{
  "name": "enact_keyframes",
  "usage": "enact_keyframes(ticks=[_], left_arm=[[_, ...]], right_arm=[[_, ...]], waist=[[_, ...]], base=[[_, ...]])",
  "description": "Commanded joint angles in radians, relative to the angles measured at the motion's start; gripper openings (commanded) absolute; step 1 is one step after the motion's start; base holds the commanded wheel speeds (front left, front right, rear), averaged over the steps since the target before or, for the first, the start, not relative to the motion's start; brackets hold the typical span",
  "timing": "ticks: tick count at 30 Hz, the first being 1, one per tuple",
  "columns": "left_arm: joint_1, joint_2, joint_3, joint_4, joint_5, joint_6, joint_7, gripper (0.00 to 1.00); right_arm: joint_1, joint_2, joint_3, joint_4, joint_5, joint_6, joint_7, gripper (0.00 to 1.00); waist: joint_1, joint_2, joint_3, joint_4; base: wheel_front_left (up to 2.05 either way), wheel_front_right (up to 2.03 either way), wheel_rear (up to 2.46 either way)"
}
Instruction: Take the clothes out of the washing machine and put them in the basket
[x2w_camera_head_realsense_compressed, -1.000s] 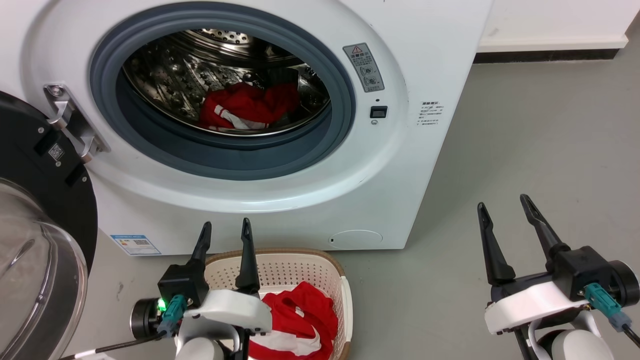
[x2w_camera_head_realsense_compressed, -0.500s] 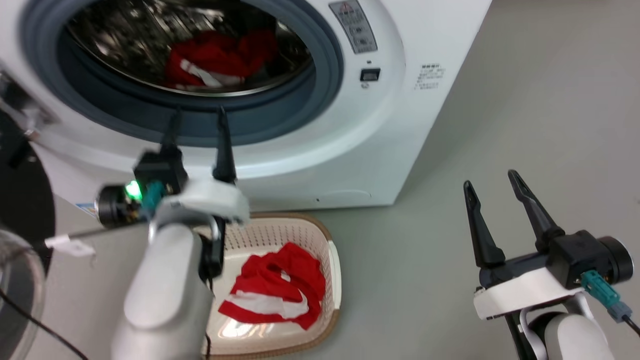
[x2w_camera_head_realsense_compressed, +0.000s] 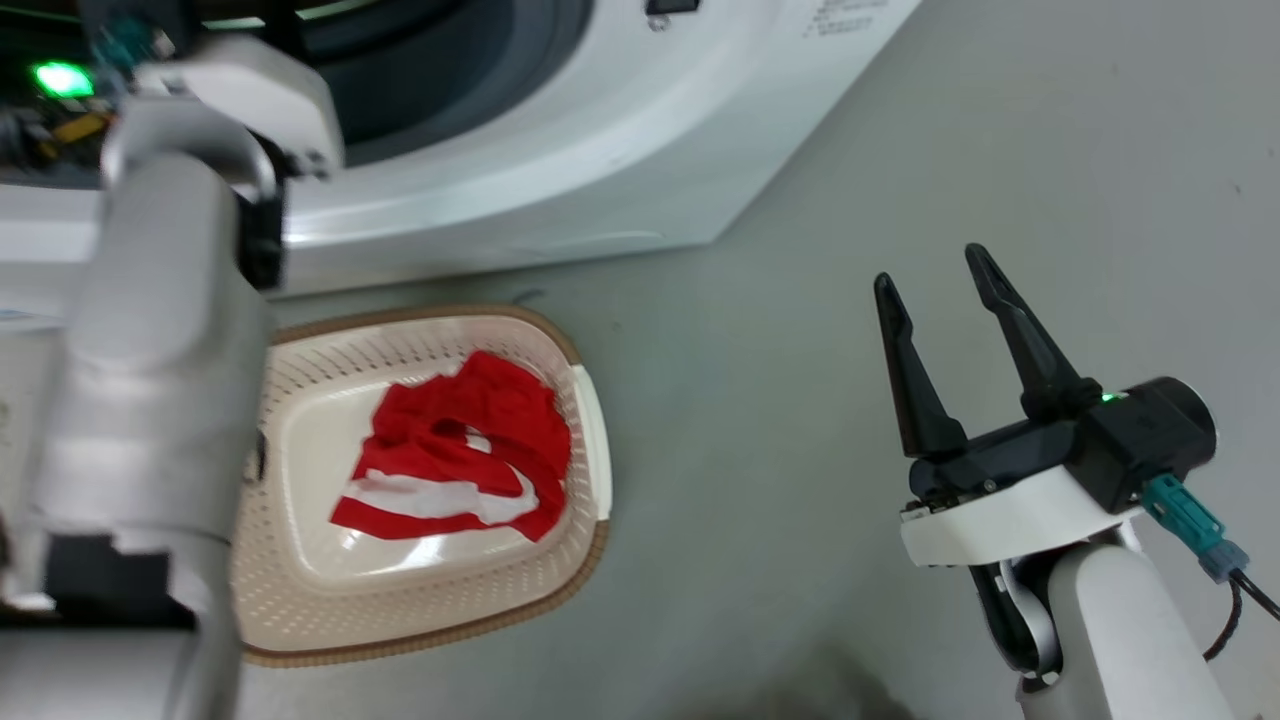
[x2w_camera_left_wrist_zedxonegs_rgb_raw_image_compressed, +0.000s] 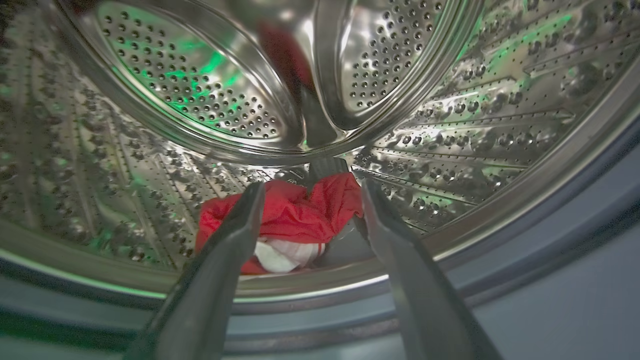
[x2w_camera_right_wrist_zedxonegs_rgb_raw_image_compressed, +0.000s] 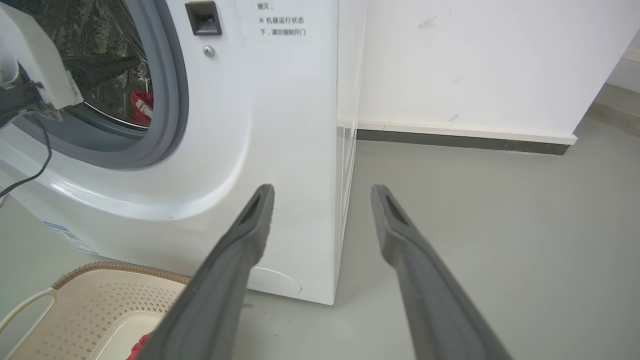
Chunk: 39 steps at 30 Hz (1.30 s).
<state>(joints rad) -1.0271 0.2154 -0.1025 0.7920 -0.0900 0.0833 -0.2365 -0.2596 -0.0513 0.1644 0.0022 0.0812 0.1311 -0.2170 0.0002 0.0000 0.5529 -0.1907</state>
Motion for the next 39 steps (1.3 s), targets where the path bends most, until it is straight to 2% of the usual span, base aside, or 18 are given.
enact_keyframes(ticks=[1, 8, 15, 22, 28, 29, 30, 31, 35, 39], left_arm=[[-0.074, 0.039, -0.003, 0.037, 0.013, -0.003, 0.025, 1.00], [-0.301, 0.163, -0.050, 0.171, 0.081, -0.032, 0.193, 1.00], [-0.462, 0.278, -0.111, 0.253, 0.147, -0.083, 0.453, 1.00], [-0.531, 0.360, -0.136, 0.295, 0.174, -0.113, 0.710, 1.00], [-0.516, 0.392, -0.133, 0.302, 0.165, -0.100, 0.904, 1.00], [-0.505, 0.396, -0.131, 0.302, 0.160, -0.100, 0.933, 0.86], [-0.496, 0.399, -0.127, 0.297, 0.153, -0.098, 0.955, 0.39], [-0.487, 0.401, -0.124, 0.289, 0.150, -0.094, 0.973, 0.00], [-0.451, 0.418, -0.112, 0.239, 0.132, -0.077, 1.017, 0.00], [-0.401, 0.436, -0.100, 0.149, 0.120, -0.051, 0.998, 0.00]], right_arm=[[-0.029, 0.002, 0.013, 0.014, 0.014, -0.001, -0.015, 1.00], [-0.084, 0.002, 0.067, 0.072, 0.073, -0.001, -0.042, 1.00], [-0.110, 0.002, 0.106, 0.104, 0.120, -0.001, -0.049, 1.00], [-0.107, 0.002, 0.132, 0.097, 0.152, -0.001, -0.048, 1.00], [-0.100, 0.002, 0.147, 0.099, 0.165, -0.001, -0.048, 1.00], [-0.098, 0.002, 0.149, 0.100, 0.168, -0.001, -0.049, 1.00], [-0.097, 0.002, 0.151, 0.101, 0.172, -0.001, -0.049, 1.00], [-0.096, 0.002, 0.153, 0.102, 0.172, -0.001, -0.049, 1.00], [-0.093, 0.002, 0.157, 0.103, 0.176, -0.001, -0.049, 1.00], [-0.090, 0.002, 0.158, 0.107, 0.179, -0.001, -0.049, 1.00]], waist=[[-0.0002, 0.0000, 0.091, -0.068], [-0.0002, 0.0000, 0.167, -0.136], [-0.0002, 0.0000, 0.204, -0.192], [-0.0002, 0.0000, 0.218, -0.231], [-0.0002, 0.0000, 0.218, -0.249], [-0.0002, 0.0000, 0.216, -0.251], [-0.0002, 0.0000, 0.215, -0.253], [-0.0002, 0.0000, 0.213, -0.255], [-0.0002, 0.0000, 0.207, -0.260], [-0.0002, 0.0000, 0.195, -0.262]], base=[[0.00, 0.00, 0.00], [0.00, 0.00, 0.00], [0.00, 0.00, 0.00], [0.00, 0.00, 0.00], [0.00, 0.00, 0.00], [0.00, 0.00, 0.00], [0.00, 0.00, 0.00], [0.00, 0.00, 0.00], [0.00, 0.00, 0.00], [0.00, 0.00, 0.00]])
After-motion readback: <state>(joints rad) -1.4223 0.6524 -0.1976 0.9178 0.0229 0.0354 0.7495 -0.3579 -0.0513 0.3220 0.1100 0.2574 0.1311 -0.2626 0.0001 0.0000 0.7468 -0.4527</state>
